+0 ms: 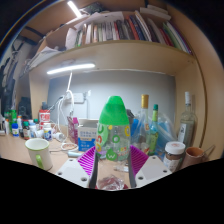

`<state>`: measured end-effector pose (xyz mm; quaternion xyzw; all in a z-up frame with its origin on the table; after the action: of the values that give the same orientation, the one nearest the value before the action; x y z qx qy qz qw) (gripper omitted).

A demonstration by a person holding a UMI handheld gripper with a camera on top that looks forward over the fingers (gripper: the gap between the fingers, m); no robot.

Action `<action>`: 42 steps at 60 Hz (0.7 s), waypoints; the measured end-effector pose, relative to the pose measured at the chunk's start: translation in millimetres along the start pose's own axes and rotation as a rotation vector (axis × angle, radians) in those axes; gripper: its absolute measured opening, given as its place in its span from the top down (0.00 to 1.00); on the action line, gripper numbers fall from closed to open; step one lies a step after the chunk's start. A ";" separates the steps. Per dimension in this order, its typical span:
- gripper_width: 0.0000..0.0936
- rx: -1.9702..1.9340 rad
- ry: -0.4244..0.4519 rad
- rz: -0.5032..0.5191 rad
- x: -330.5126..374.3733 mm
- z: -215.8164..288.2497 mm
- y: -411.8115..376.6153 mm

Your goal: Pour water

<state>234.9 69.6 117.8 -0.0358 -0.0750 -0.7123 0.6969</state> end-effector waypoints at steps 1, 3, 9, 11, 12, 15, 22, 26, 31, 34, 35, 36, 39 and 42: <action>0.51 0.000 0.006 -0.001 0.3 0.0 -0.1; 0.51 0.002 0.013 -0.002 1.4 0.0 0.2; 0.47 -0.001 0.015 0.002 1.4 0.7 0.0; 0.44 -0.007 0.011 0.002 1.6 0.8 0.9; 0.43 -0.009 0.008 0.002 1.9 1.2 1.0; 0.39 -0.005 -0.008 0.002 3.5 1.2 1.9; 0.11 0.012 -0.098 -0.011 12.4 -11.3 8.7; 0.10 0.009 -0.124 -0.018 24.2 -16.3 13.7; 0.10 -0.005 -0.123 -0.008 47.0 -16.7 18.5; 0.10 -0.019 -0.121 0.001 64.8 -16.6 19.9; 0.10 -0.024 -0.121 0.004 71.3 -16.7 20.8; 0.10 -0.030 -0.122 0.006 78.2 -17.2 21.4; 0.10 -0.042 -0.119 0.012 101.5 -17.2 22.9; 0.10 -0.053 -0.106 0.023 127.0 -17.3 20.5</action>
<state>253.0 -58.9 121.7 -0.0928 -0.0925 -0.7031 0.6989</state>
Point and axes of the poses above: the point between the fingertips, and its own axes, seen from behind it with the camera up: y to the right, z up, x backward, against the way the camera looks, the point moved 6 cm from there along x, backward, against the way the camera looks, and after that the axes turned 8 degrees about -y, right-handed, at the moved point
